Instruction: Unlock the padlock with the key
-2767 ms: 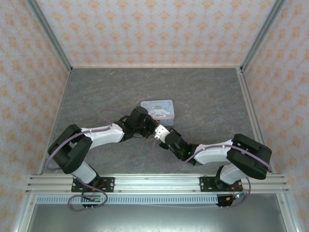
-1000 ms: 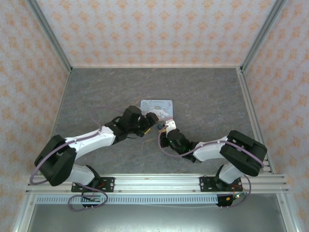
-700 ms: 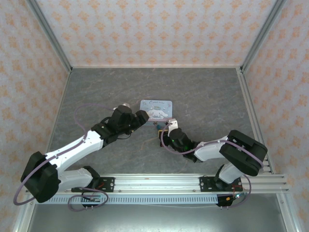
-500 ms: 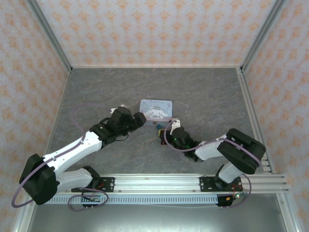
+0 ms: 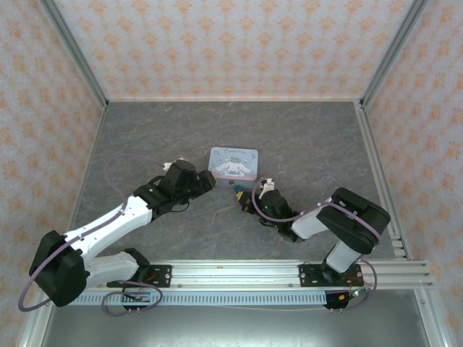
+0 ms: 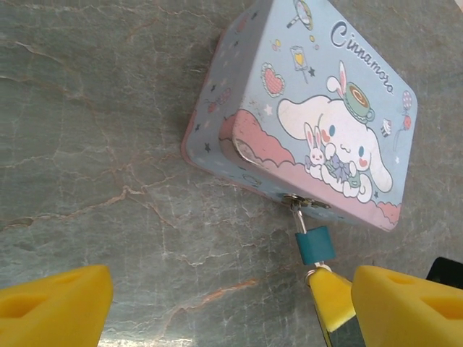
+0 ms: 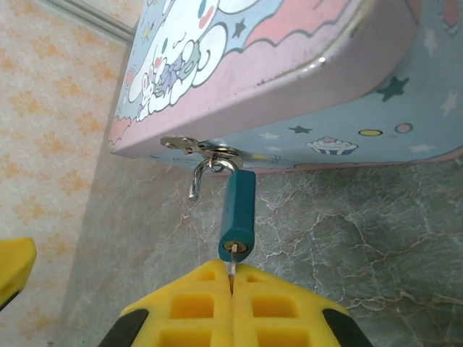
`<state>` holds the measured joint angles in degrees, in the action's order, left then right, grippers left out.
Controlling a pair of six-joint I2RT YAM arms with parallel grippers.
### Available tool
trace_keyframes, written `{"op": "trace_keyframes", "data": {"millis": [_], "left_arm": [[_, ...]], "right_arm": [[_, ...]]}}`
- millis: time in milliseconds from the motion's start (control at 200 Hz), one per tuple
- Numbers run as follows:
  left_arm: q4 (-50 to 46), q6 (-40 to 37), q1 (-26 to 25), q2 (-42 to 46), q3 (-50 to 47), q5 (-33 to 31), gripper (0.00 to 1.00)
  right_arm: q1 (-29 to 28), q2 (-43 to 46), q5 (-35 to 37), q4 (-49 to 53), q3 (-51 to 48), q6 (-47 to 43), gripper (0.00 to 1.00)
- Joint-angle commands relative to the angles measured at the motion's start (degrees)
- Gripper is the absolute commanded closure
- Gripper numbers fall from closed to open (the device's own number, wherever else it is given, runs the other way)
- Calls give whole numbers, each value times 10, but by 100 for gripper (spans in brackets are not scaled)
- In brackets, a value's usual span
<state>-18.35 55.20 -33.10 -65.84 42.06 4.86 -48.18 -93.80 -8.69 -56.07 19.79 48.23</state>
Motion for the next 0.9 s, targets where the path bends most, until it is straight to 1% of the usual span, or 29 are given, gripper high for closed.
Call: {"op": "trace_keyframes", "data": {"millis": [0,145,305,395,485,616,681,826,896], "left_arm": [[-10,-16,20,-8,18,-3,12],[15,-37,49,-25,25,25,8],[47,-72,87,-66,41,78,6],[69,-103,106,-95,53,97,5],[85,-133,120,-127,69,113,5],[125,-152,132,-165,87,140,4],[141,-160,134,-179,97,151,4],[135,-171,134,-220,130,153,4],[138,-171,134,-244,140,165,4]], "right_arm": [[5,-25,-8,-20,-5,58,100],[6,-50,-11,-32,-5,70,100],[6,-67,-11,-35,-4,75,96],[6,-69,-8,-35,-5,72,88],[7,-66,-4,-34,-10,68,84],[8,-49,-3,-18,-12,48,75],[8,-34,-4,4,-11,32,70],[9,16,8,75,-11,-12,58],[16,42,4,91,-17,-33,53]]}}
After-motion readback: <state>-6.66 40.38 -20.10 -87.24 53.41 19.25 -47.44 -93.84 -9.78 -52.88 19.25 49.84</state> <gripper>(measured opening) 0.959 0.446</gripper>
